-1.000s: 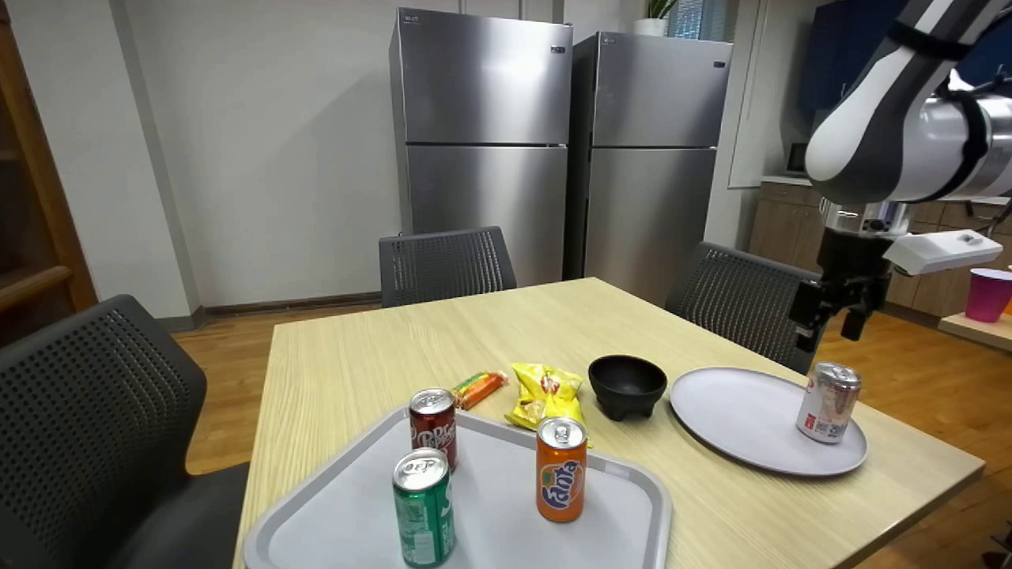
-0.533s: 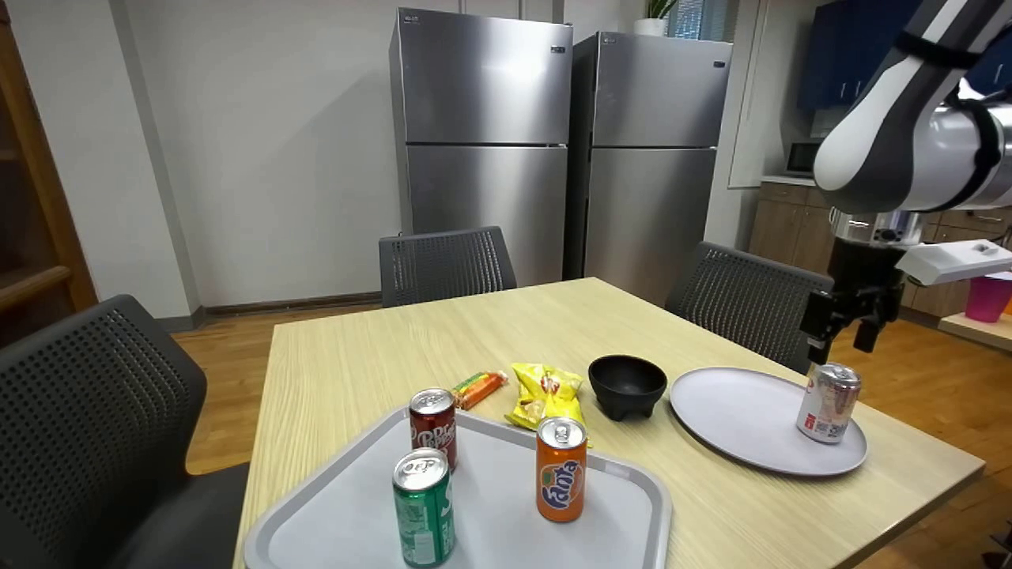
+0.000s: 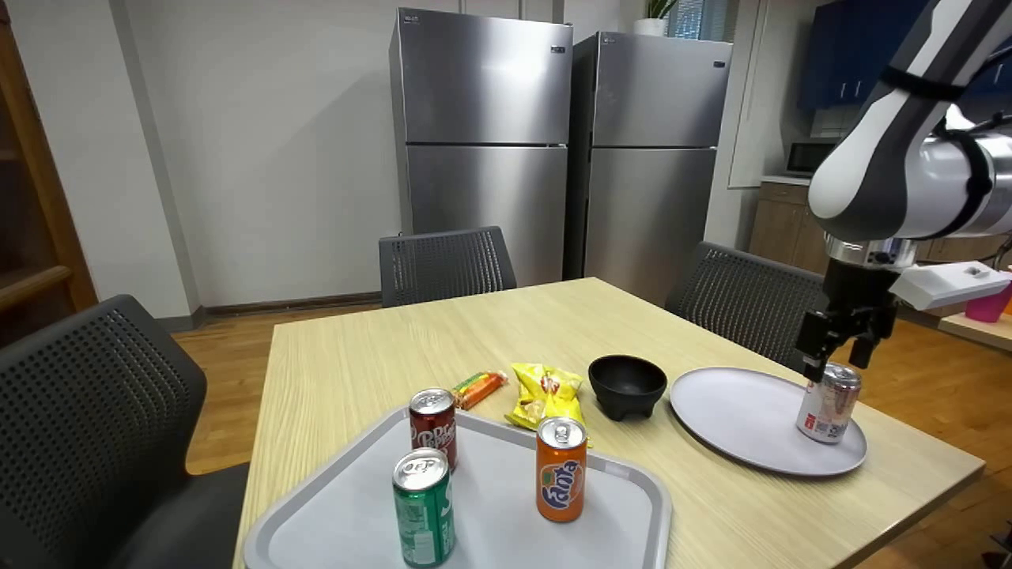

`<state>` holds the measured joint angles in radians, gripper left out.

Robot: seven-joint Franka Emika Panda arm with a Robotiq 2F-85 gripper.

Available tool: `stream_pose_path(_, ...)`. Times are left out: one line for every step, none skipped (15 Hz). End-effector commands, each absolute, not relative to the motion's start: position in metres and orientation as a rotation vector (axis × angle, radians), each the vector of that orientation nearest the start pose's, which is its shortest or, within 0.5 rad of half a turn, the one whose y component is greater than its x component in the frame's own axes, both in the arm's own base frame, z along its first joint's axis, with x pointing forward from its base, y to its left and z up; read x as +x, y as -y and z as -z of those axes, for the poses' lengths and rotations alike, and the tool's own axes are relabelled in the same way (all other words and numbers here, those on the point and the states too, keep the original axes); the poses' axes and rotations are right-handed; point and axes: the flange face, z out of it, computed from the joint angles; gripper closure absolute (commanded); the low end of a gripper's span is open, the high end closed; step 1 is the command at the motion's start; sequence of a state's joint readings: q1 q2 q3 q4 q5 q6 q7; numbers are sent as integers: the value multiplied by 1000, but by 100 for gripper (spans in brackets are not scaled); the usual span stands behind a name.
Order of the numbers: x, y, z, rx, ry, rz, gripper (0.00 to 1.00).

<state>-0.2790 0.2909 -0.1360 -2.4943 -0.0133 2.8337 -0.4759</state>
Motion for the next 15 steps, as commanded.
stream_pose_path(435, 192, -167, -3199, 174, 54, 0)
stream_pose_path(436, 191, -163, -3200, 175, 51, 0)
stream_pose_path(437, 190, -160, -3199, 177, 49, 0)
stream_pose_path(437, 190, -157, -3199, 177, 48, 0)
stream_pose_path(438, 190, -154, -3200, 178, 50, 0)
stream_pose_path(438, 191, -152, -3202, 176, 50, 0)
stream_pose_path(439, 192, -151, -3203, 173, 50, 0)
stream_pose_path(440, 193, -149, -3204, 172, 52, 0)
stream_pose_path(441, 194, -148, -3204, 171, 53, 0)
stream_pose_path(441, 194, -148, -3205, 171, 55, 0)
stream_pose_path(442, 195, -147, -3205, 172, 58, 0)
stream_pose_path(442, 196, -147, -3206, 172, 59, 0)
stream_pose_path(443, 197, -147, -3206, 171, 60, 0)
stream_pose_path(443, 197, -146, -3206, 170, 59, 0)
stream_pose_path(443, 198, -146, -3207, 170, 58, 18)
